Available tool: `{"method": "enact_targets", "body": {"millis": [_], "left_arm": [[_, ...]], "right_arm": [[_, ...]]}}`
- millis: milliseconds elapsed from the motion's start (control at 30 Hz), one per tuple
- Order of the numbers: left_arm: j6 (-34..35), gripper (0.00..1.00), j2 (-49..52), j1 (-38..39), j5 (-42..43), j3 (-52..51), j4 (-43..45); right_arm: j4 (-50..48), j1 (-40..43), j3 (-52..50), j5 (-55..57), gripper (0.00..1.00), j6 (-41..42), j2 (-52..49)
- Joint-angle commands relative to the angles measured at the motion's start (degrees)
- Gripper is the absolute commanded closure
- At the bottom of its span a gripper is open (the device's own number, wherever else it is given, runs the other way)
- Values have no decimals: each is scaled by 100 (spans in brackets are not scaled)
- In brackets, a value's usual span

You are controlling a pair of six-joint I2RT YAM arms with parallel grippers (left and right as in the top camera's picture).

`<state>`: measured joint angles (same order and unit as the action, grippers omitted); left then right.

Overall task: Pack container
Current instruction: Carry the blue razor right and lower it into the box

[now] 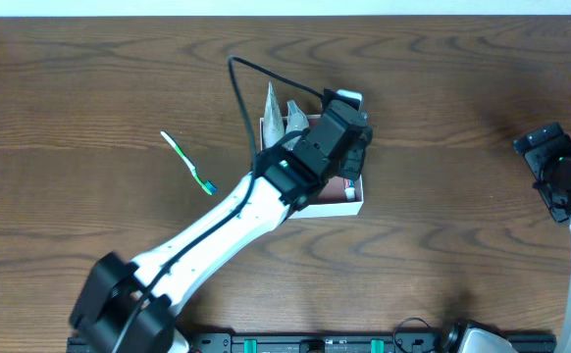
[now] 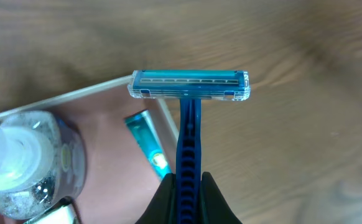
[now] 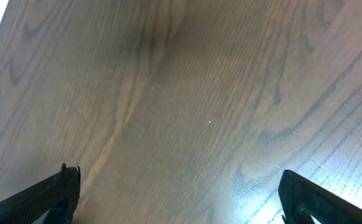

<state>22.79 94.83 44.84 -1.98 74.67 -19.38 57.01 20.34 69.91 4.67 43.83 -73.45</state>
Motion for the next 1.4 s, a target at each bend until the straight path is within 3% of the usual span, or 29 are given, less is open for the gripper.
{"method": "enact_targets", "body": {"millis": [0,367,833,1367], "left_arm": [[197,94,315,4,-588,46,22],[170,94,1001,4,-1552,39,-103],[-439,94,1268,341,-2422,2,-151],[-339,94,1587,404,-2623,-127,-61]], "right_arm": [[4,42,48,22,1,-83,-2],[4,42,48,24,1,-83,-2],[4,42,48,24,1,-83,-2],[4,42,48,22,1,-83,-2]]}}
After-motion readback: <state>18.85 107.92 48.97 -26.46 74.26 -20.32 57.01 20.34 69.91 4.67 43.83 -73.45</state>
